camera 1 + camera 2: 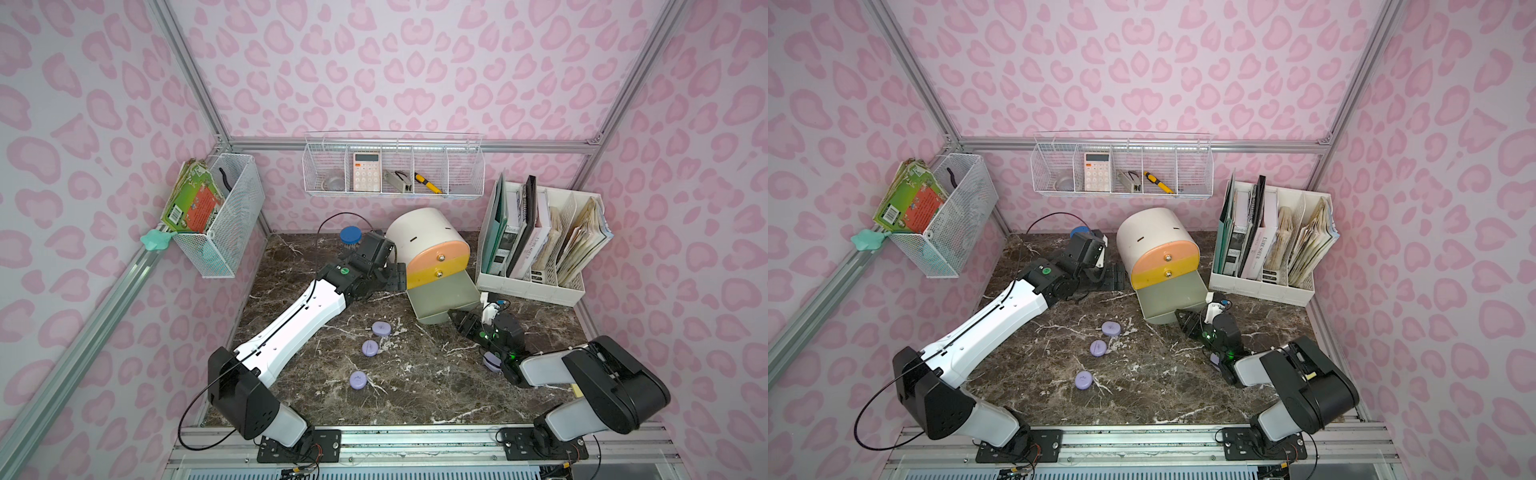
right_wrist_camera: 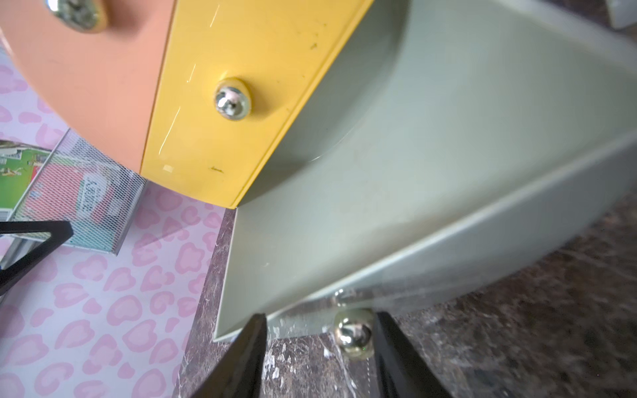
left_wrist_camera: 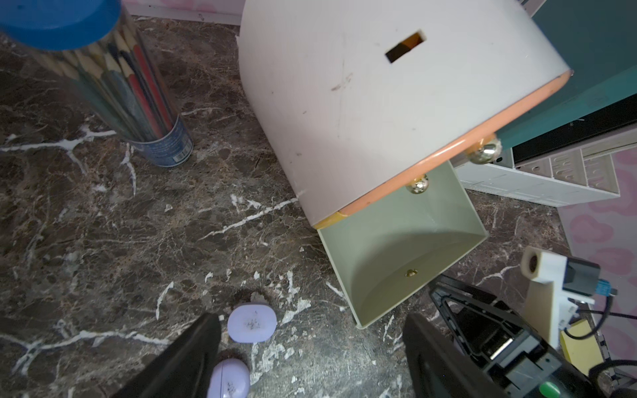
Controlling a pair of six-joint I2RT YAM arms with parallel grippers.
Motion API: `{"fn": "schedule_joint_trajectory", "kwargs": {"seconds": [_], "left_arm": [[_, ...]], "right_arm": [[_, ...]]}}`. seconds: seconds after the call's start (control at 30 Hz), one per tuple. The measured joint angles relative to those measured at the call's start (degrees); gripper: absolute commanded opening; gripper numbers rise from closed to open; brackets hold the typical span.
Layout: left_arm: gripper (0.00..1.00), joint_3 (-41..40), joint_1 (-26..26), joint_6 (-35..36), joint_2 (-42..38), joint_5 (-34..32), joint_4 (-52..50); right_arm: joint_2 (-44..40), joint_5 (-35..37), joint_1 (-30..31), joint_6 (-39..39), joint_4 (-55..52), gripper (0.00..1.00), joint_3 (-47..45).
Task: Put the bluetooth earphones in the drawer according to color
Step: Open the drawer in the storage box.
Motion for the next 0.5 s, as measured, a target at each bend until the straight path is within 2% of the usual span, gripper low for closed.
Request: {"fn": "schedule_joint_trajectory", "kwargs": {"seconds": [0.13,0.33,0.5], "left_arm": [[0.88,-5.7,0.0,-2.0,-4.3,-0.8,-0.2],[0.88,-13.0,0.0,-5.5,-9.8,-2.1,-0.9],[0.88,-18.9,0.0,-8.4,-13.1,-2.9,-1.3]], "right_arm": [[-8.1,1.4,0.0,-4.3,-10.4,0.80,0.6],[-22.0,7.0,0.5,-10.8,-31.2,0.98,2.8],[-31.8,13.6,0.5,-12.5,-46.2,0.98,2.9]]}}
